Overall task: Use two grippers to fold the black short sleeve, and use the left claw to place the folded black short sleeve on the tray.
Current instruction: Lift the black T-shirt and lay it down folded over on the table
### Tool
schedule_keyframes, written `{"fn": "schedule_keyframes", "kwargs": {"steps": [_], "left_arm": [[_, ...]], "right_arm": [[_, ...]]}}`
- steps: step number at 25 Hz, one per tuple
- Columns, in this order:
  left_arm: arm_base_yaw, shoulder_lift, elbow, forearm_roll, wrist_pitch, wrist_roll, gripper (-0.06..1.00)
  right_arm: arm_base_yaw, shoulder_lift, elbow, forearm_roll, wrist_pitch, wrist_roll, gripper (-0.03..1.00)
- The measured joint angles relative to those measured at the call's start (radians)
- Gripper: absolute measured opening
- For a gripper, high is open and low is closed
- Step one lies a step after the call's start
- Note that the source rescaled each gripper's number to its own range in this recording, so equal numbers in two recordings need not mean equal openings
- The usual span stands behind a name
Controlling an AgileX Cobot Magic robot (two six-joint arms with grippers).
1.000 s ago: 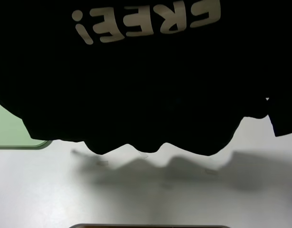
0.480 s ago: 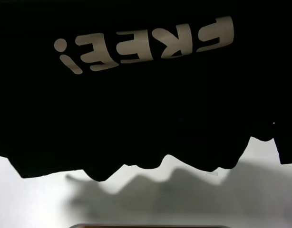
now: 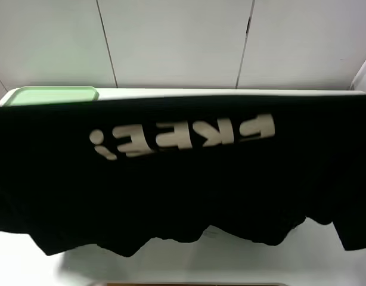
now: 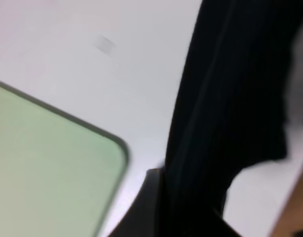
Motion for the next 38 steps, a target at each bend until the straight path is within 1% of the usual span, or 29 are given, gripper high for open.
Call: {"fn": "schedule_keyframes", "kwargs": {"steps": [2, 4, 6, 7, 8, 12, 14, 16, 18, 22, 24, 26, 28, 33, 35, 38], "left_arm": [[0.000, 0.014, 0.046, 0.006, -0.041, 0.001, 0.00], [0.000, 0.043, 0.068, 0.033, -0.105, 0.002, 0.00], [0.000, 0.085, 0.073, 0.069, -0.164, 0.002, 0.00], [0.000, 0.116, 0.073, 0.095, -0.202, 0.002, 0.00], [0.000, 0.167, 0.073, 0.137, -0.270, 0.002, 0.00], [-0.001, 0.304, 0.073, 0.207, -0.425, -0.002, 0.00], [-0.001, 0.383, 0.073, 0.253, -0.519, -0.011, 0.00], [-0.001, 0.458, 0.073, 0.305, -0.610, -0.037, 0.00], [-0.001, 0.543, 0.073, 0.373, -0.702, -0.069, 0.00], [0.000, 0.701, 0.071, 0.514, -0.866, -0.167, 0.00], [0.006, 0.786, 0.054, 0.563, -0.930, -0.224, 0.00], [0.016, 0.859, 0.012, 0.600, -0.969, -0.263, 0.00], [0.020, 0.931, -0.044, 0.623, -0.985, -0.282, 0.00], [0.024, 1.080, -0.224, 0.633, -0.993, -0.290, 0.00], [0.024, 1.133, -0.299, 0.635, -0.993, -0.291, 0.00], [0.024, 1.189, -0.385, 0.636, -0.994, -0.291, 0.00]], "right_arm": [[0.000, 0.011, 0.037, -0.024, -0.057, 0.000, 0.00], [-0.007, 0.038, 0.053, -0.052, -0.115, 0.000, 0.00], [-0.030, 0.079, 0.057, -0.085, -0.197, 0.000, 0.00], [-0.048, 0.107, 0.058, -0.098, -0.240, 0.000, 0.00], [-0.069, 0.138, 0.058, -0.109, -0.276, 0.000, 0.00], [-0.165, 0.277, 0.059, -0.130, -0.436, 0.000, 0.00], [-0.199, 0.343, 0.061, -0.152, -0.524, 0.000, 0.00], [-0.227, 0.410, 0.063, -0.172, -0.604, 0.000, 0.00], [-0.249, 0.469, 0.064, -0.190, -0.678, 0.000, 0.00], [-0.304, 0.582, 0.064, -0.214, -0.822, 0.000, 0.00], [-0.331, 0.629, 0.064, -0.222, -0.897, 0.000, 0.00], [-0.360, 0.675, 0.064, -0.231, -0.966, 0.000, 0.00], [-0.386, 0.712, 0.064, -0.236, -1.043, 0.000, 0.00], [-0.450, 0.788, 0.065, -0.254, -1.211, 0.000, 0.00], [-0.470, 0.810, 0.060, -0.254, -1.245, 0.000, 0.00], [-0.490, 0.853, 0.012, -0.259, -1.245, -0.001, 0.00]]}}
